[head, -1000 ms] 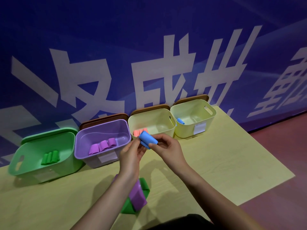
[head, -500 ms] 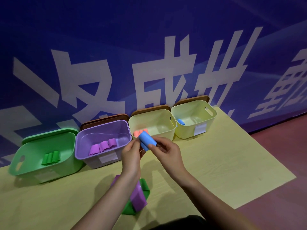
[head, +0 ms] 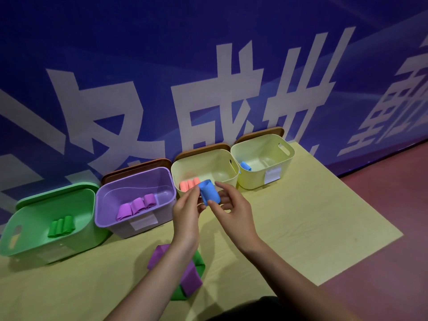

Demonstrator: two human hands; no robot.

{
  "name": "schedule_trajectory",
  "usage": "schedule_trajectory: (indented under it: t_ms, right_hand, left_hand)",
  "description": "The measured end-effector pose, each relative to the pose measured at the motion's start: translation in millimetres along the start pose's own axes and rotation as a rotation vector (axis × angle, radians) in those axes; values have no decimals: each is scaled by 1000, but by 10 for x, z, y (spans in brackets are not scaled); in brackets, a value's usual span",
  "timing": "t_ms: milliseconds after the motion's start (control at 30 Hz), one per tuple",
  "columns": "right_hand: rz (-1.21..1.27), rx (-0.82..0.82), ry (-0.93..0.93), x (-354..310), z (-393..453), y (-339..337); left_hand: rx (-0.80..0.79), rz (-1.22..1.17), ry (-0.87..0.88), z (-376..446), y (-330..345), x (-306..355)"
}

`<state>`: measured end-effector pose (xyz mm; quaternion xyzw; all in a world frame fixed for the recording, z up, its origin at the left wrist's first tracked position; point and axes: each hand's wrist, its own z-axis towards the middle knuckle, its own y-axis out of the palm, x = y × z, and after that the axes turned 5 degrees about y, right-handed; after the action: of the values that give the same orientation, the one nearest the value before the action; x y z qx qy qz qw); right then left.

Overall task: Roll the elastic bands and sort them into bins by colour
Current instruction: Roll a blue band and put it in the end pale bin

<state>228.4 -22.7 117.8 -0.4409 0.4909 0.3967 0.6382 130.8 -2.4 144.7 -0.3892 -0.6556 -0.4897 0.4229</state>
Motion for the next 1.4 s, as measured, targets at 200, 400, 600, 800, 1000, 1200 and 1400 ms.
schedule_trajectory:
  t_ms: [200, 400, 600, 800, 1000, 1200, 1400]
  right_hand:
    - [25, 1, 92, 72, -35, -180]
    - [1, 38, 70, 57, -74, -358]
    - [-143, 109, -73, 139, -24, -536]
    - [-195, 176, -113, 220, 127, -755]
    - [-180, 127, -67, 320, 421, -1164]
    - [45, -11, 79, 371, 733, -1764]
    - [95, -108, 292, 566, 1034, -2214]
  left_hand:
    - [-110, 127, 39, -56, 24, -141]
    - [-17, 113, -3, -90, 266, -219]
    - [95, 117, 6, -115, 565, -350]
    - [56, 46, 38, -259, 877, -416]
    - [-131, 17, 36, -242, 1230, -516]
    - [-180, 234, 126, -78, 1613, -660]
    - [-271, 500, 214, 16, 2045, -971]
